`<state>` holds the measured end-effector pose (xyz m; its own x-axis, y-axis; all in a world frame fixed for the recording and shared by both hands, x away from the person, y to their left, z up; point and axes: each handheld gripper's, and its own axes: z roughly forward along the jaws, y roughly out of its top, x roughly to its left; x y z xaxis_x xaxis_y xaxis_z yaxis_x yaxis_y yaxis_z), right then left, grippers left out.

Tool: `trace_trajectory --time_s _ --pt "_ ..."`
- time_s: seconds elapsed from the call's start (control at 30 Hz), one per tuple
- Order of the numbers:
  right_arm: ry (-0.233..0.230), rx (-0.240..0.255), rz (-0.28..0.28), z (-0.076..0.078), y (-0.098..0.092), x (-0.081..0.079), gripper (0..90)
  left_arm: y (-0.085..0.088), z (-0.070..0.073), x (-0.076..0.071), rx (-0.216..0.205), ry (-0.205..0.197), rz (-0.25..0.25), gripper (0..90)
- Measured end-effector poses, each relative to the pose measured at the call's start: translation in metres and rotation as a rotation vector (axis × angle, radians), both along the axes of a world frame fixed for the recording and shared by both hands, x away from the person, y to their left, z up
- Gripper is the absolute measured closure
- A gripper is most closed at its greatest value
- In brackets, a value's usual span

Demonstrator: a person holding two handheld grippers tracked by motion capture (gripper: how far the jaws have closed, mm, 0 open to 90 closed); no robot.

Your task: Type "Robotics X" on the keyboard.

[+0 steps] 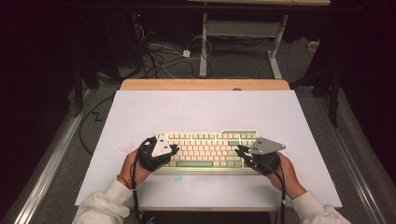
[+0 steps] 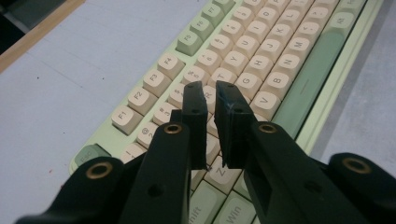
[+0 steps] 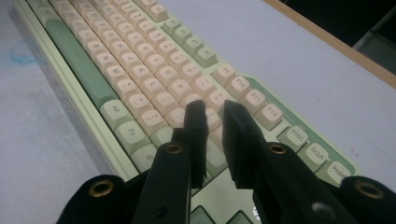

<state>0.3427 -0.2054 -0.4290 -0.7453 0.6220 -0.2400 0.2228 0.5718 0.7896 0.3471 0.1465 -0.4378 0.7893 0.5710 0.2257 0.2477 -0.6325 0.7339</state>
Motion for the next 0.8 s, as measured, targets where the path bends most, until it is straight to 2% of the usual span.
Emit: trace_trajectory --time_s 0.07,0.17,0.37,0.53,0.63,0.73,0.8 --pt "-0.006 0.003 0.0 0.0002 -0.0002 -0.0001 77.4 0.0 0.0003 -0.0009 -0.001 -0.019 0.004 76.3" --pt "-0.011 0.01 0.002 0.0003 -0.0005 -0.0001 74.5 -0.0004 0.0005 -0.0017 -0.004 -0.027 0.001 71.0" --pt "-0.016 0.012 0.003 -0.0004 0.0001 -0.0003 69.1 -0.0034 -0.0014 -0.0034 0.024 -0.065 0.019 52.6" --pt "-0.02 0.02 0.002 -0.0009 0.0001 -0.0002 64.5 -0.0042 -0.0022 -0.0048 0.017 -0.083 0.022 41.6" --pt "-0.024 0.015 0.002 -0.0013 0.0005 -0.0004 58.6 -0.004 -0.002 -0.0053 0.004 -0.09 0.031 36.3" --pt "-0.029 0.012 -0.005 -0.0018 0.001 -0.0001 49.3 -0.0048 -0.0034 -0.0069 0.004 -0.119 0.062 24.4" --pt "-0.035 0.008 -0.009 -0.0026 0.0018 -0.0001 40.1 -0.0048 -0.0037 -0.0071 0.002 -0.119 0.062 23.8"
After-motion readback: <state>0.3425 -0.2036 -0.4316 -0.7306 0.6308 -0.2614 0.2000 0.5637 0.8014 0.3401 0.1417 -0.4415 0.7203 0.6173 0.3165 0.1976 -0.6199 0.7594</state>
